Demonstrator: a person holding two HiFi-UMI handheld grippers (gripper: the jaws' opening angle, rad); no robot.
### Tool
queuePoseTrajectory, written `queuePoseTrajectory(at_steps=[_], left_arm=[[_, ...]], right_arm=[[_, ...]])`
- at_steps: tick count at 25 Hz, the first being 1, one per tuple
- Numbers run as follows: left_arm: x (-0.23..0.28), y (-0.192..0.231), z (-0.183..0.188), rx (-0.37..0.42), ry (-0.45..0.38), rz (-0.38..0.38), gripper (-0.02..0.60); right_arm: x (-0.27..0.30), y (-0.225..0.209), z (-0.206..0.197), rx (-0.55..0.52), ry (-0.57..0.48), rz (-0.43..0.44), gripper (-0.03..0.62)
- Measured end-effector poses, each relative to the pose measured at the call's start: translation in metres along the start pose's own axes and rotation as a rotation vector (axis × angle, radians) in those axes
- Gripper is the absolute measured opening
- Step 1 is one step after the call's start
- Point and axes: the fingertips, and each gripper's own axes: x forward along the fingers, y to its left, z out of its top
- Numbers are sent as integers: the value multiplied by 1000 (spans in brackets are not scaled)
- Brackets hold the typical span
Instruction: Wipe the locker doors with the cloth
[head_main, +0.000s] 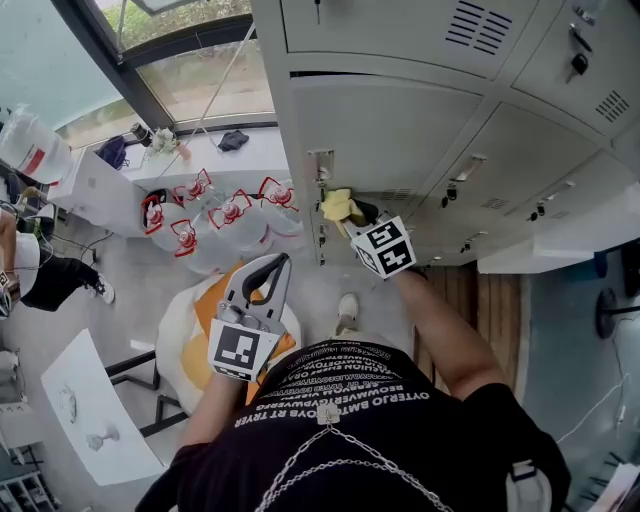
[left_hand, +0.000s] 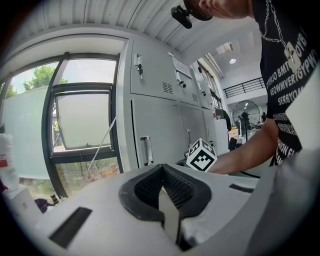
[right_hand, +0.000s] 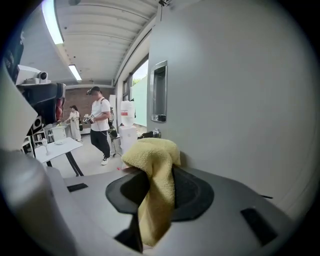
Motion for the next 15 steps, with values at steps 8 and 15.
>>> queuePoseTrajectory(at_steps=[8,15], left_arm=[[-3,2,-6,0,34,8,6],[13,-3,4,38,26,-26,6]], right_arm=[[9,-14,4,28,-13,-41,106],[-15,-50,-18,86,-21,-133,106]])
